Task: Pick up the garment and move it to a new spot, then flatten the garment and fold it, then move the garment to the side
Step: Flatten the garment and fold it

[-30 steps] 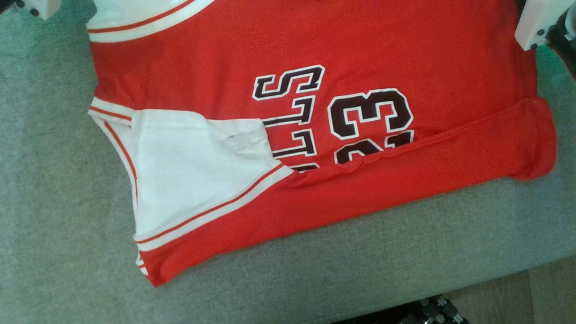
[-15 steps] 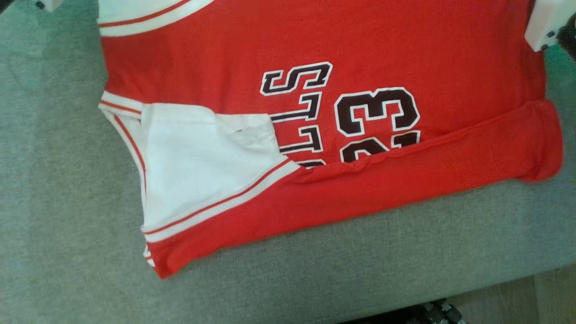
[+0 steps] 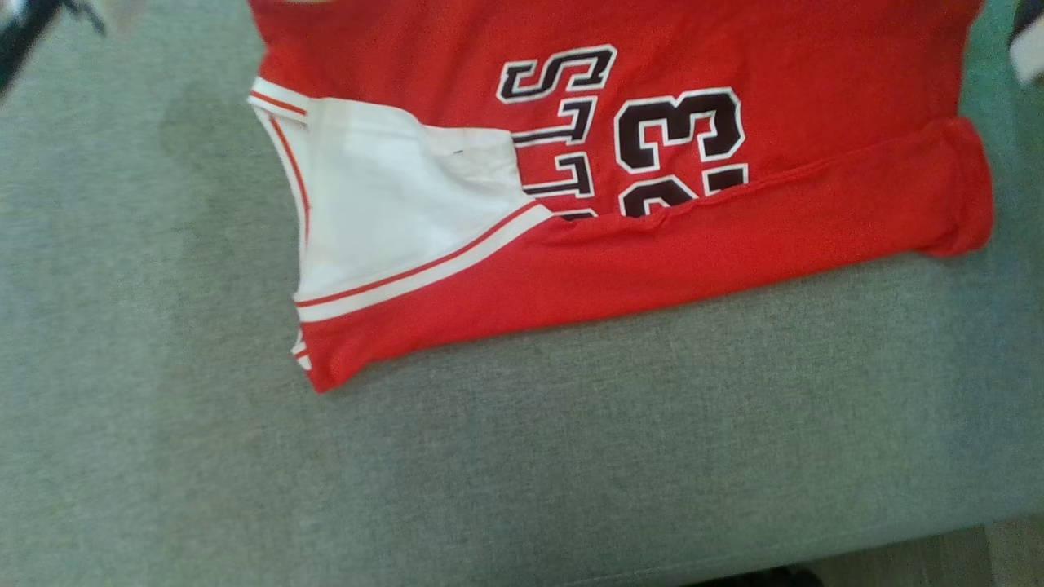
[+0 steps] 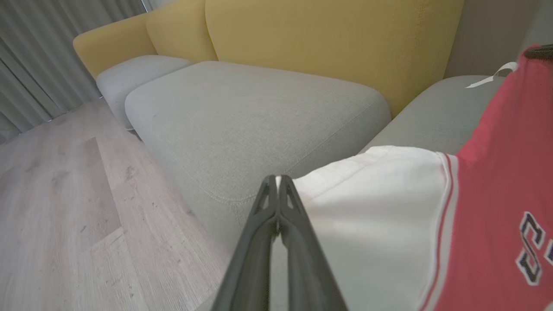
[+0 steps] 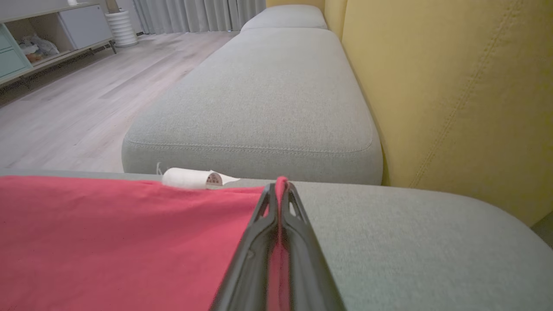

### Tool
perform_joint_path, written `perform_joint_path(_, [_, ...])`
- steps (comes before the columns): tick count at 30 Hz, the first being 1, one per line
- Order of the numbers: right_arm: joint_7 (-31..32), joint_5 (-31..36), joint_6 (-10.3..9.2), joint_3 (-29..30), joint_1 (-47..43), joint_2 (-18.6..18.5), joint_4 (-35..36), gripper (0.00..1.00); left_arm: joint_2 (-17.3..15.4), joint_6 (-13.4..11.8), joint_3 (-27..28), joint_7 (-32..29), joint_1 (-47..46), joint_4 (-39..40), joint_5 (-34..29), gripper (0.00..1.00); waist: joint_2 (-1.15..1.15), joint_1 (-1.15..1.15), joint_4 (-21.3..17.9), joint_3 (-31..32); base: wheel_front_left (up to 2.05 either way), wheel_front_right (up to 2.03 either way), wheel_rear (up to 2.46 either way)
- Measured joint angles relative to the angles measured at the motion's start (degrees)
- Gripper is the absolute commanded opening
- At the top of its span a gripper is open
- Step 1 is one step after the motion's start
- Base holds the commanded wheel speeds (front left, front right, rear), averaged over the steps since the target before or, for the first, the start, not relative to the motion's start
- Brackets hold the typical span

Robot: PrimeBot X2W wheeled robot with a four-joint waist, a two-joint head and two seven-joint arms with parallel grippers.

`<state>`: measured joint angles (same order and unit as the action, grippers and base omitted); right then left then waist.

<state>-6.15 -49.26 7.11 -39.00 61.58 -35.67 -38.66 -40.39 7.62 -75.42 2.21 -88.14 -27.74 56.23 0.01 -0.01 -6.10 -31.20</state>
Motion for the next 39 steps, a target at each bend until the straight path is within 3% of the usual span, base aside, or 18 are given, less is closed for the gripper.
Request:
perform_joint_path(7, [-1.96,-2.31,0.00,-0.64,-9.29,-3.14,4.52,0.00,-5.54,-0.15,-0.36,4.34,10.23,8.14,2.15,0.00,0.00,0.00,1.39,3.92,0.00,0.00,0.00])
perform_joint_path(14, [-3.01,-3.20,0.00,1.19,-16.13,-5.58,7.69,0.00,-11.28,-5.27,-0.47,8.11,18.87,21.42,2.54,0.00,0.00,0.00,2.56,5.37,0.00,0.00,0.00])
perform_joint_path(26, [-4.52,-1.99,0.00,7.82,-26.97,-6.08,10.95,0.00,-15.45,-14.14,-0.63,10.04,29.23,35.89,-0.43,0.00,0.00,0.01,4.11,4.32,0.00,0.00,0.00])
perform_joint_path(39, [-4.85,1.42,0.00,15.84,-39.56,-6.32,18.57,0.00,-17.41,-19.34,-0.62,10.49,36.84,42.18,-2.96,0.00,0.00,0.00,4.84,4.61,0.00,0.00,0.00])
